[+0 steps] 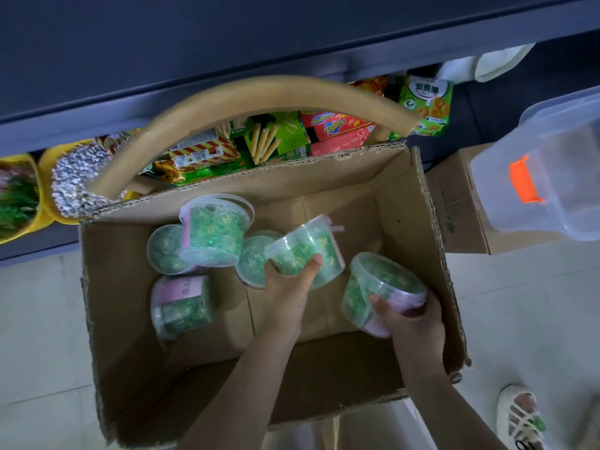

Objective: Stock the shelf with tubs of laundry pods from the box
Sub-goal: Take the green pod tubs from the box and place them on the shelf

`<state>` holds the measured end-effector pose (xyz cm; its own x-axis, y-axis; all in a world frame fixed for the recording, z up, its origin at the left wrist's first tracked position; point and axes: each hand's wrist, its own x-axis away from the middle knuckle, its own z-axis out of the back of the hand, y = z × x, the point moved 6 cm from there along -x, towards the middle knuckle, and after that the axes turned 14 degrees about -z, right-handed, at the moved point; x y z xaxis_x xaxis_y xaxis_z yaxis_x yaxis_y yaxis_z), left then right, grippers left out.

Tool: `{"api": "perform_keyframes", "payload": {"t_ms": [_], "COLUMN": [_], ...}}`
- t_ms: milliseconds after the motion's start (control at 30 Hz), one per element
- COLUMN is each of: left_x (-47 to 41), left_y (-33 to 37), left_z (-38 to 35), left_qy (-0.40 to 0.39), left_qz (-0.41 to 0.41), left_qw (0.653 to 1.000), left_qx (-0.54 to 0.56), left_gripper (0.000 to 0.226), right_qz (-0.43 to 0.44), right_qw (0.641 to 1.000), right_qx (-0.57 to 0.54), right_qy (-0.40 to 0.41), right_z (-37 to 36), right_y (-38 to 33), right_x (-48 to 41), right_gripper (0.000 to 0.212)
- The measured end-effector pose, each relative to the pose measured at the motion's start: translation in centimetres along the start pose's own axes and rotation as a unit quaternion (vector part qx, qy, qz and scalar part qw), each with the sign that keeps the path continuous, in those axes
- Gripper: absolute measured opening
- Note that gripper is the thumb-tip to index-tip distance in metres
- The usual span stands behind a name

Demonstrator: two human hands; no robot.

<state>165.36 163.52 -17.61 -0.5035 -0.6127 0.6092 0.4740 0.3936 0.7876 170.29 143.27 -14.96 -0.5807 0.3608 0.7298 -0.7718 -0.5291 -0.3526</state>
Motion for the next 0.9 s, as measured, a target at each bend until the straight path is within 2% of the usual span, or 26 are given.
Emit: {"api": "perform_keyframes", "payload": {"t_ms": [167,367,433,533,600,800,900], "left_x": [1.3,4.4,5.7,8.3,10.1,17.4,21.5], "left_y": [3.4,10.7,13.5,17.8,20.6,28.1,31.5], "left_z": [4.6,8.7,9.9,11.5,12.4,14.6,16.3], "left_qy": [-0.033,-0.029,-0.031,-0.025,-0.007,0.031,0.075], "left_qz": [-0.076,-0.179,-0.202,-0.236,-0.271,-0.375,-0.42], "left_qw": [0.996,0.982,0.978,0.971,0.962,0.927,0.904], "left_qx": [-0.034,-0.047,-0.044,-0.035,-0.027,0.006,0.016], "left_gripper": [0.042,0.049,0.048,0.053,0.057,0.045,0.042], "right_qz": [0.062,0.144,0.182,0.236,0.272,0.365,0.41], "right_qw": [0.998,0.984,0.973,0.952,0.938,0.896,0.869], "right_qx": [0.003,-0.079,-0.11,-0.144,-0.15,-0.179,-0.193], "right_qy": [-0.015,-0.066,-0.088,-0.132,-0.152,-0.181,-0.197], "right_z": [1.8,4.3,5.2,6.6,7.8,12.8,15.5], "right_y": [-2.3,-8.0,-10.5,-14.2,-16.3,-21.1,-23.2], "right_x": [1.8,6.2,8.5,12.4,15.1,23.5,27.6], "right_gripper": [0.094,0.072,0.062,0.059,0.063,0.079,0.063]}}
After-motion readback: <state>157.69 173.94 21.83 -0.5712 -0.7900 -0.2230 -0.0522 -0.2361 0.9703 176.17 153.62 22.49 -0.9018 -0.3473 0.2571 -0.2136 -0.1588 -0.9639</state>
